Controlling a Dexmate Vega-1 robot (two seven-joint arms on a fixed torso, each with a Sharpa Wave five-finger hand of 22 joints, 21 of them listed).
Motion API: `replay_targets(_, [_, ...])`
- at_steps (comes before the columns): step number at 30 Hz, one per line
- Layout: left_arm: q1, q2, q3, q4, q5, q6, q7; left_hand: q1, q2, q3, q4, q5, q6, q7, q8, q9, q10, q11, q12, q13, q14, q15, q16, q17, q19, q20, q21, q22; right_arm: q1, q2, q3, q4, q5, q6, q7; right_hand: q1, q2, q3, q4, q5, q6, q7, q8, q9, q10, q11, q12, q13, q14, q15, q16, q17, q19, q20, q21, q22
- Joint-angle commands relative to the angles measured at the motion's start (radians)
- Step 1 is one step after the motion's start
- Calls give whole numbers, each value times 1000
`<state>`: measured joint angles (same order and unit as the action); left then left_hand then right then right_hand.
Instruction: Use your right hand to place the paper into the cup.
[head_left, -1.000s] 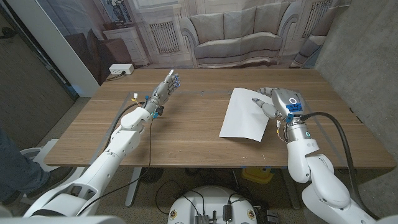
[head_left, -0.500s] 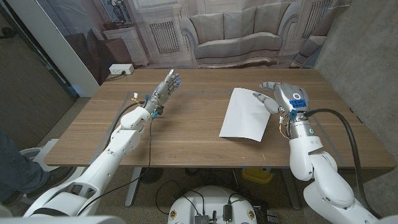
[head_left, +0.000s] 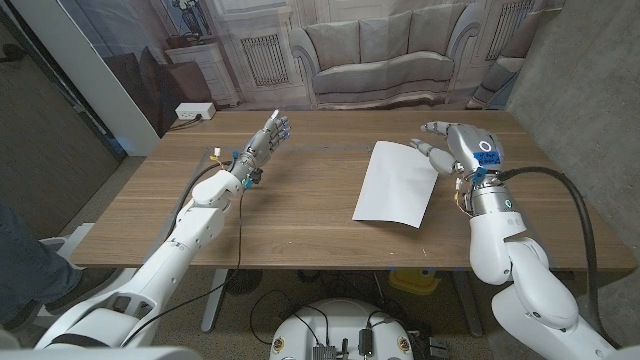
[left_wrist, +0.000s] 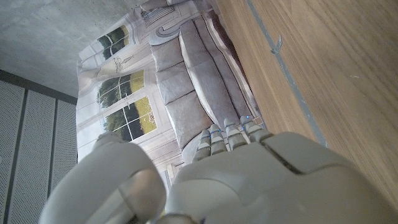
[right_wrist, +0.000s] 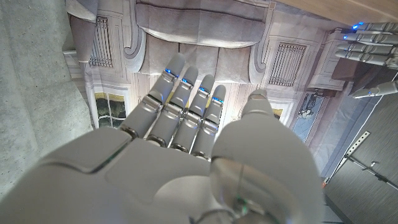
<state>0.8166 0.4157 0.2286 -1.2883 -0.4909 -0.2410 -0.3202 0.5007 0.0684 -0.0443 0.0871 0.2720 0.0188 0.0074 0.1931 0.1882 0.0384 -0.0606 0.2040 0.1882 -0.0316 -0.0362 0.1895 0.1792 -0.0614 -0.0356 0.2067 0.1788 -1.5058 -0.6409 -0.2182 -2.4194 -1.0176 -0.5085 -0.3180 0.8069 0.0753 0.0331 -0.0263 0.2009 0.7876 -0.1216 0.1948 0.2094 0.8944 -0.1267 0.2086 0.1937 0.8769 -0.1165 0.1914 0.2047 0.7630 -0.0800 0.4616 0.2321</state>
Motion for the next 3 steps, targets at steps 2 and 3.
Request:
replay_targets(2, [23, 15, -8, -26, -12, 8, 1, 2, 8, -6, 2, -4, 13, 3, 10, 2, 4, -5, 2, 2, 1, 3, 1, 5, 6, -61, 5, 6, 1, -9, -4, -27, 14, -22, 4, -5, 0, -5, 2, 11, -5, 5, 4, 0, -1, 9, 1, 3, -20, -102, -2, -2, -13, -115, -7, -1])
replay_targets(3, [26, 15, -10, -26, -14, 5, 2, 2, 8, -6, 2, -4, 13, 3, 10, 2, 4, -4, 1, 2, 1, 3, 1, 5, 6, -61, 5, 6, 4, -11, -5, -26, 16, -21, 5, -5, 0, -5, 2, 11, -5, 5, 4, 0, -2, 9, 1, 3, -21, -102, -2, -2, -15, -115, -8, -2])
